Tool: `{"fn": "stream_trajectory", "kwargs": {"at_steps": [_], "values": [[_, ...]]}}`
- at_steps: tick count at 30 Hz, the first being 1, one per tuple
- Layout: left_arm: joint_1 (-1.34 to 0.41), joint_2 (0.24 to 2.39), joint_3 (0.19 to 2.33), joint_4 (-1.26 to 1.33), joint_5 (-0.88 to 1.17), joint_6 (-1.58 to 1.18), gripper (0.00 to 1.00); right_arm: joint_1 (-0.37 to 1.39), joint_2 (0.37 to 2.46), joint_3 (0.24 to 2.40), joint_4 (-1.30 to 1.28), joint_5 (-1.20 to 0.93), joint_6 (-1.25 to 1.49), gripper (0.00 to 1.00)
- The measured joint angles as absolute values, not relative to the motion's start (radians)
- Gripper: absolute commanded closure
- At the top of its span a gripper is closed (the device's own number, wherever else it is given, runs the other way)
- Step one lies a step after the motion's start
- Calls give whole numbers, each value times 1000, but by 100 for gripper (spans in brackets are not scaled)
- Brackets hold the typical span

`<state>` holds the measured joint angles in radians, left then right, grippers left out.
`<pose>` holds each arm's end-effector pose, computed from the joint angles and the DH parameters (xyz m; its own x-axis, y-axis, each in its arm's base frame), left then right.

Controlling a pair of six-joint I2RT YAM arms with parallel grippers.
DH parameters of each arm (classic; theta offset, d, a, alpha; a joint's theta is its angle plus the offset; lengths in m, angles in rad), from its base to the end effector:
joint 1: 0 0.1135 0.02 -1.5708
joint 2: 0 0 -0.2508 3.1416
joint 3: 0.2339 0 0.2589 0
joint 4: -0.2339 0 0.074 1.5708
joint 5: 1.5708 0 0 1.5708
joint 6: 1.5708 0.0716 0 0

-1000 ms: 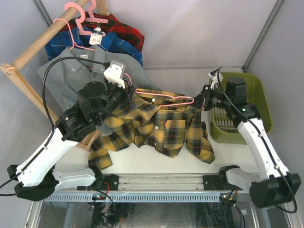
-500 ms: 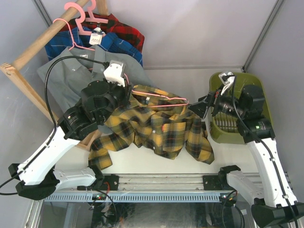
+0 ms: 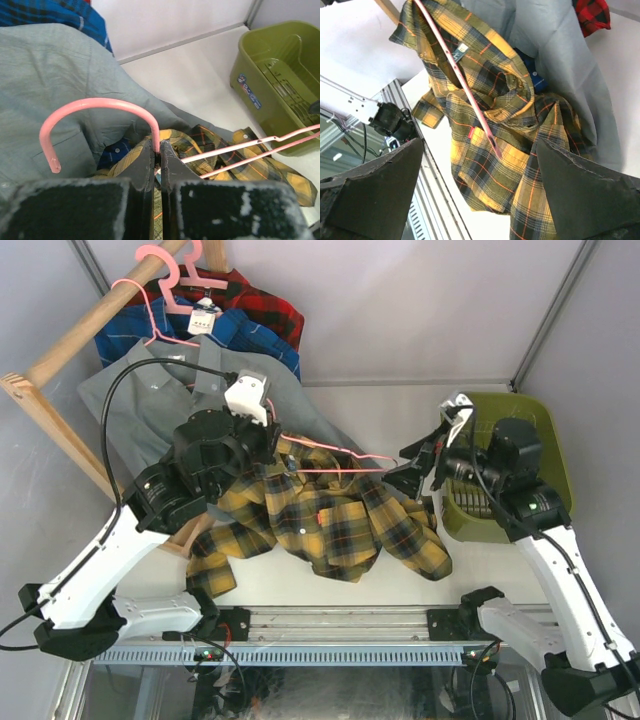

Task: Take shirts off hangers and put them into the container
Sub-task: Remove the shirt from the hanger.

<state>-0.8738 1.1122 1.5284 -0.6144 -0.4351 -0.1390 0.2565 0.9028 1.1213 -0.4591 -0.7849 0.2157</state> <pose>0.1844 -0.1733 0.4677 -0.1848 0.0250 -0.9825 0.4084 0.9112 -0.0536 0.1986 0.1044 0.3939 -0.4057 0.0502 -0.9126 -0.7745 0.5113 0.3724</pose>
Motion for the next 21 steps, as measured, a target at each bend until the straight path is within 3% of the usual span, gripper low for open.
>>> {"fn": "stream_trajectory", "kwargs": {"at_steps": [2,6,10,14,16,17,19,21], "values": [[-874,1114,1528,-617,-406,-136,100,312,904,1122,-451,-756,196,5],[-874,1114,1528,-619,-341,-127,100,408,931,1152,-450,-674,72,14],[-874,1114,1528,-626,-309,-119,100,451,982,1191,-465,-630,-10,40],[-874,1114,1528,-641,-300,-110,100,463,1009,1192,-498,-616,-49,51],[-874,1115,1530,-647,-300,-108,100,466,1011,1192,-508,-615,-56,65],[-874,1116,1533,-649,-300,-107,100,466,1011,1192,-513,-616,-64,66],[-874,1119,1541,-652,-300,-102,100,467,1010,1193,-521,-618,-70,90],[-874,1121,1549,-653,-301,-101,100,468,1010,1193,-527,-622,-79,100]]}}
